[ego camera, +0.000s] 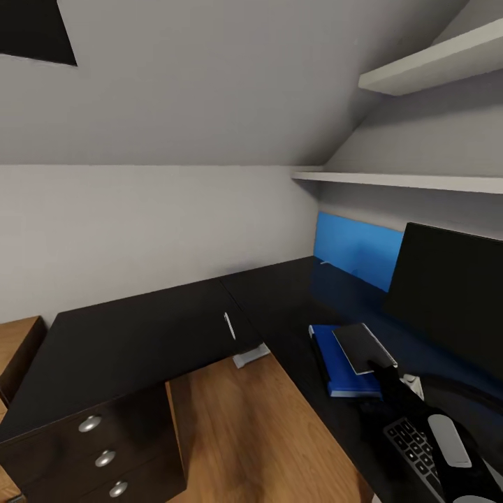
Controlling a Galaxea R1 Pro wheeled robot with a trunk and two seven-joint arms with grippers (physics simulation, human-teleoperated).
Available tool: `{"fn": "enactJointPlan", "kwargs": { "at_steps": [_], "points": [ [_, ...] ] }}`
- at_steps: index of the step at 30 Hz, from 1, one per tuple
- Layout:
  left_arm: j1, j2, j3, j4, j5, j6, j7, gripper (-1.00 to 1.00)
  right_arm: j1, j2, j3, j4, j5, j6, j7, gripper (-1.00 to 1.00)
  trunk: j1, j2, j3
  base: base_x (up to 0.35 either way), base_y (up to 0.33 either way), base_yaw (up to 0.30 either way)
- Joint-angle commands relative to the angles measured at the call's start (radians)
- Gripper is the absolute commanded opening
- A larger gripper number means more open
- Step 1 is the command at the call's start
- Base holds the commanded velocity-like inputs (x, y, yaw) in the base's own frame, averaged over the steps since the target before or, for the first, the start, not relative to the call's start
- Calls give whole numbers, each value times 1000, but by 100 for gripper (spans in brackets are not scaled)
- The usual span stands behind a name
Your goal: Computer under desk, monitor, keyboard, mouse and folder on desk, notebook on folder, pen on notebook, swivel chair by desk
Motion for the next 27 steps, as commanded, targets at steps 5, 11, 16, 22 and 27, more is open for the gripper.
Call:
{"fn": "enactJointPlan", "kwargs": {
  "at_steps": [5,11,16,22,27],
  "points": [
    [-1,0,2,1,-11,-2,9,100,-1,0,-3,0,-3,7,2,-100,0,-1,-1,0,0,0],
    [-1,0,1,1,-12,-3,9,100,-1,0,-3,0,-3,7,2,-100,0,-1,-1,0,0,0],
    [-1,0,1,1,-14,-3,7,100,-1,0,-3,0,-3,7,2,-100,0,-1,-1,0,0,0],
    [-1,0,-1,1,-14,-2,7,100,-1,0,-3,0,-3,7,2,-100,0,-1,-1,0,20,0],
    [-1,0,-1,1,-14,-3,6,100,-1,0,-3,0,-3,7,2,-100,0,-1,-1,0,55,0]
  ]
}}
